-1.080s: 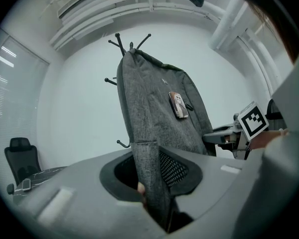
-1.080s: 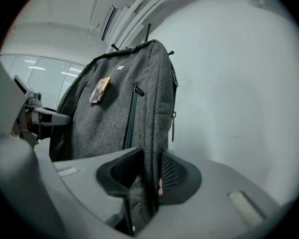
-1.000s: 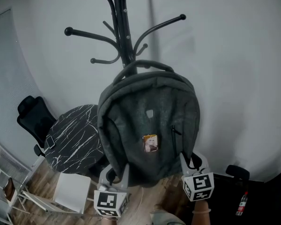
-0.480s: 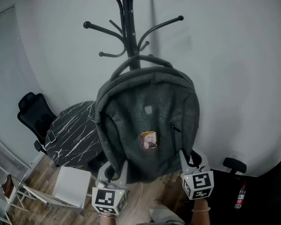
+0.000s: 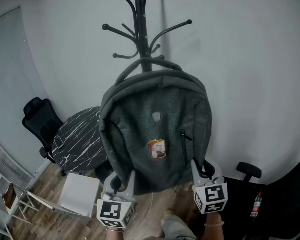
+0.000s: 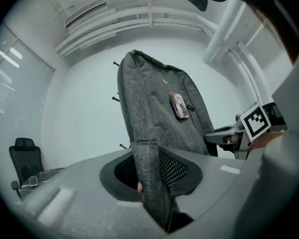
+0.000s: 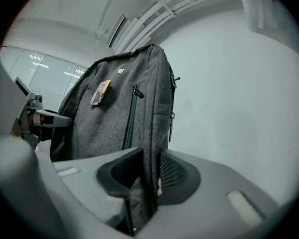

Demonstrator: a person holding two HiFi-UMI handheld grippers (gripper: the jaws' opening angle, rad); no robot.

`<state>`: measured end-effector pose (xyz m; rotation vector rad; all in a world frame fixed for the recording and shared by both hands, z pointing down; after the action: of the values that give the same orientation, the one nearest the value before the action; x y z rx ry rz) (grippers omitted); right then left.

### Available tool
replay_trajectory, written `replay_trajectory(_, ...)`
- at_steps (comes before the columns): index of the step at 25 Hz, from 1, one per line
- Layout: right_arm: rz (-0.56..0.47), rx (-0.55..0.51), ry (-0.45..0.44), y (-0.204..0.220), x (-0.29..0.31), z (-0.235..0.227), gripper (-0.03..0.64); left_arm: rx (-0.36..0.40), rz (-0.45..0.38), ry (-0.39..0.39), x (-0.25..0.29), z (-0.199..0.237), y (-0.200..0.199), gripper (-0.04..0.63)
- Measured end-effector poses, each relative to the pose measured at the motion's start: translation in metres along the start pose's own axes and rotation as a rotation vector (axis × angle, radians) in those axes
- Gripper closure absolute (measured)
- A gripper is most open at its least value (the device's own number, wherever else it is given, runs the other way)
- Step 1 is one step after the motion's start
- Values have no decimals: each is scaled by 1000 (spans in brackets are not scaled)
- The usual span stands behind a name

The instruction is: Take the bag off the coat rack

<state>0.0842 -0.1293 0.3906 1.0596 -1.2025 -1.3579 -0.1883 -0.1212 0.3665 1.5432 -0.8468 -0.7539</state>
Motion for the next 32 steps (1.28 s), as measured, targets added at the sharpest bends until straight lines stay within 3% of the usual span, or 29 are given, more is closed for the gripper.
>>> replay_trajectory(16,-10,4,52,-22,-85,15,523,19,-39,49,-65,-29,-27,506)
replay_trajectory(32,-28,-27,41,-33,-95,12,528,4,-64,36,-73,-36,-34,506)
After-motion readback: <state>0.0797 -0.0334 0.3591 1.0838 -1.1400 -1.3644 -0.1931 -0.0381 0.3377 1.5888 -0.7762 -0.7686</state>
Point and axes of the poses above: the fingertips, and each gripper's own axes: x forward along the fingers, z to its left, y out of its underside, the point moved 6 cm from there along -x, backward along the fingers, and after that the axes turned 6 degrees about y, right-handed, at the moved point
